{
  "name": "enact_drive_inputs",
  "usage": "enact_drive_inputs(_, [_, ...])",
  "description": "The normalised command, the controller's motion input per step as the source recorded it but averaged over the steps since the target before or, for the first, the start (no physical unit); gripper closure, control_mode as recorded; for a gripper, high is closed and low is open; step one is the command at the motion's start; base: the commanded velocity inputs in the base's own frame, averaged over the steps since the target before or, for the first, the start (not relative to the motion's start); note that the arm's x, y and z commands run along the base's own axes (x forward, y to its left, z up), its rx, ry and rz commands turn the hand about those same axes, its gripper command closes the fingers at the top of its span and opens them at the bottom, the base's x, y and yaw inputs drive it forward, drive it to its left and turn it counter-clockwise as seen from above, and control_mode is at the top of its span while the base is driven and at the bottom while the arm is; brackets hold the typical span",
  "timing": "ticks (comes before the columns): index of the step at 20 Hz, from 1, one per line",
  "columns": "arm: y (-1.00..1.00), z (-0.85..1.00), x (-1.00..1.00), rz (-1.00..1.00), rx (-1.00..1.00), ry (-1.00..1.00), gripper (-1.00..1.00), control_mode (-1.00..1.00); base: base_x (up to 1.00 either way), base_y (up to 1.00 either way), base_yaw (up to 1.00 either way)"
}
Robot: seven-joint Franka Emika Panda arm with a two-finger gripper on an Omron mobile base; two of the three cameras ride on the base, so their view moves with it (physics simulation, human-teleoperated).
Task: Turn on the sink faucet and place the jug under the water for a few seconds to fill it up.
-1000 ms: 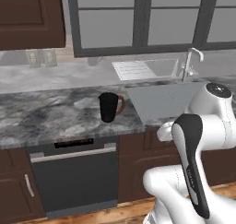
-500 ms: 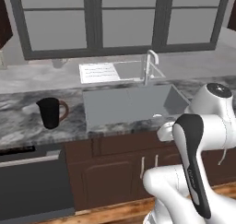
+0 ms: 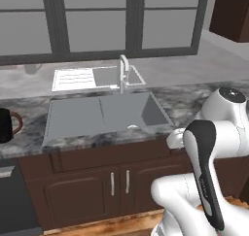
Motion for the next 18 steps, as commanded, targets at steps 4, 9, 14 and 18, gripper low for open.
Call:
enact_drive_inputs(4, [0.0, 0.0, 0.0, 0.0, 0.0, 0.0, -1.0, 1.0, 0.42, -0.49, 0.0])
enact_drive_inputs(9, [0.0, 0.0, 0.0, 0.0, 0.0, 0.0, -1.0, 1.0, 0.53, -0.24, 0.0])
enact_drive_inputs(14, [0.0, 0.0, 0.0, 0.0, 0.0, 0.0, -1.0, 1.0, 0.62, -0.1, 0.0])
enact_drive_inputs(18, [0.0, 0.0, 0.0, 0.0, 0.0, 0.0, -1.0, 1.0, 0.62, -0.05, 0.0])
